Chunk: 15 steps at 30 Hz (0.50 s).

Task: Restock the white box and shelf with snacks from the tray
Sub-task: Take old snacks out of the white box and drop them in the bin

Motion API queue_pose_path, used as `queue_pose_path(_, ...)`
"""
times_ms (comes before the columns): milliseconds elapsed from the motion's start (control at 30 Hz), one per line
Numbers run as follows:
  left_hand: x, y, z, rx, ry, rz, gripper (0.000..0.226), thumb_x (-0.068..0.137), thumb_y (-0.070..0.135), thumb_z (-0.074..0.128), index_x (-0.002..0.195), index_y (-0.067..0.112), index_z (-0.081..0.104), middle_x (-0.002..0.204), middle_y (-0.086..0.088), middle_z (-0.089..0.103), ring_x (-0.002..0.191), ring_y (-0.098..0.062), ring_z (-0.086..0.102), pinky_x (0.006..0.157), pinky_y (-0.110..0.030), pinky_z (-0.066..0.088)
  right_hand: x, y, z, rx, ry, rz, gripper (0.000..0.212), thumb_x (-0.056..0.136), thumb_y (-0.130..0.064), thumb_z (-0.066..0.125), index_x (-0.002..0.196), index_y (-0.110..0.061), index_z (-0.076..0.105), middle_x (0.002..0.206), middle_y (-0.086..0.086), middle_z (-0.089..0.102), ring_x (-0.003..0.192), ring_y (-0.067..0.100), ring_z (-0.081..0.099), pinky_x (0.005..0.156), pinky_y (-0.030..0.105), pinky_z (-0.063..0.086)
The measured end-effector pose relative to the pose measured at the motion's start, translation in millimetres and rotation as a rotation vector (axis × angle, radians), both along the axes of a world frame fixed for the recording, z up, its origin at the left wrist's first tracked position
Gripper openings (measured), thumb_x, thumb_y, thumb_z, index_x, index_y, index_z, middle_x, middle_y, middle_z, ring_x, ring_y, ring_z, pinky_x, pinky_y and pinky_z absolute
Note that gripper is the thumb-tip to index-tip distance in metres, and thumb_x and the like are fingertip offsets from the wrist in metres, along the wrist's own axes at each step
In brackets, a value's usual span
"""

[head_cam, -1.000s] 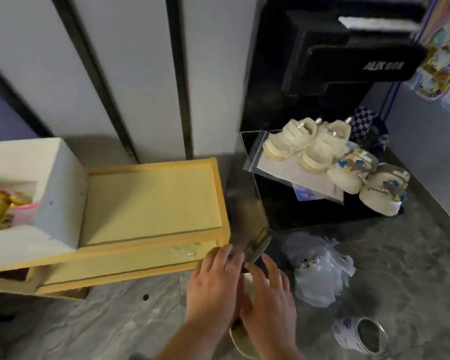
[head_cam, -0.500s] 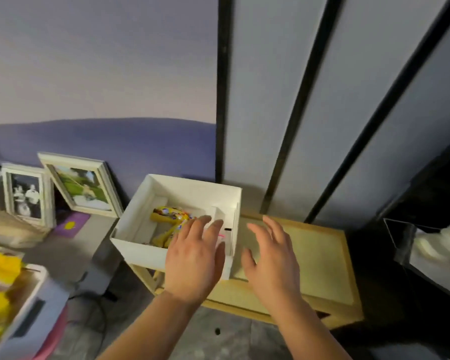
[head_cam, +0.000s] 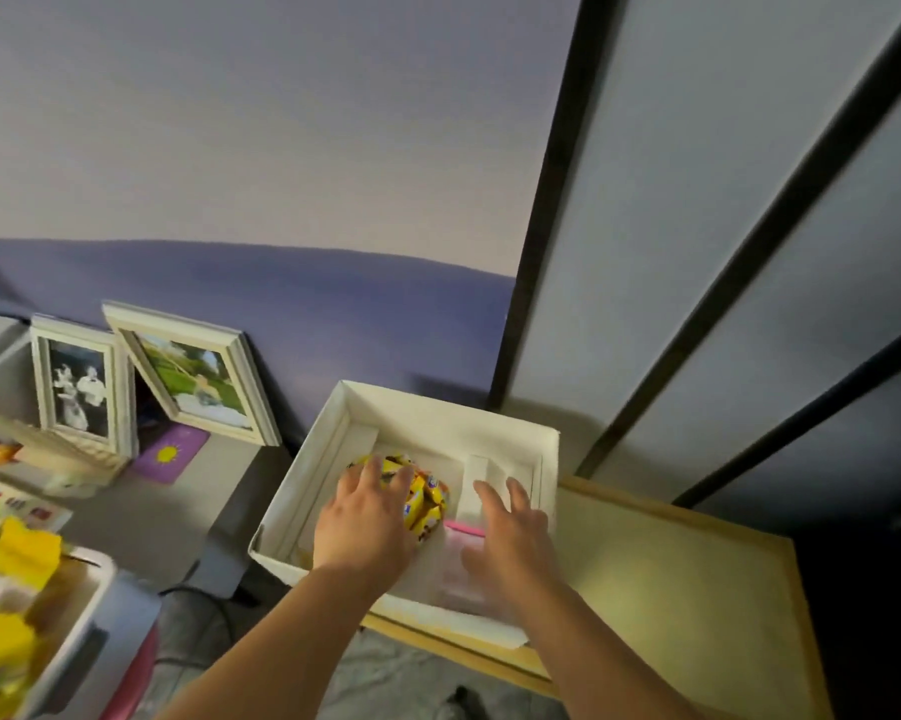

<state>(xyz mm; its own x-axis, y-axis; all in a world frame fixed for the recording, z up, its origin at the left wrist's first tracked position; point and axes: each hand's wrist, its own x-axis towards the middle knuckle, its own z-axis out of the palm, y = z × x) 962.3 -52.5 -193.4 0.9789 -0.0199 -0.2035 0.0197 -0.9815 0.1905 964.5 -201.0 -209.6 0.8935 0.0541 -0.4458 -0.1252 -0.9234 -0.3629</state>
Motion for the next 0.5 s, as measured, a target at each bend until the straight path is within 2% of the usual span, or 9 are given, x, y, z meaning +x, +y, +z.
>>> queue_pose_path(167,33,-2,-32,0.045,0.111,0.002,0.072,0.083,0.044,0.055,0.142,0.036,0.015,0.153,-0.003,0.004,0.137,-0.027,0.011,0.106,-0.039,0.026,20,5,-35,-0.050,0.084,0.052,0.075,0.086,-0.035,0.057,0.142,-0.037,0.008,0.155,0.003,-0.004,0.133,0.033,0.022,0.102,0.043,0.035)
queue_pose_path(333,53,-4,-52,0.081,0.228,-0.034,0.079,0.083,0.048,0.054,0.143,0.036,0.004,0.154,-0.004,-0.013,0.140,-0.032,-0.007,0.112,-0.046,0.014,28,23,-51,-0.064,0.104,0.037,0.079,0.086,-0.032,0.057,0.142,-0.038,0.002,0.155,0.004,-0.011,0.132,0.041,0.019,0.101,0.046,0.037)
queue_pose_path(500,63,5,-67,0.093,0.282,-0.050,0.085,0.084,0.043,0.057,0.143,0.038,-0.003,0.152,-0.002,-0.020,0.138,-0.034,-0.013,0.111,-0.050,0.015,31,37,-58,-0.115,0.226,-0.005,0.089,0.086,-0.034,0.060,0.142,-0.044,-0.008,0.153,0.006,-0.022,0.135,0.049,0.005,0.103,0.054,0.030)
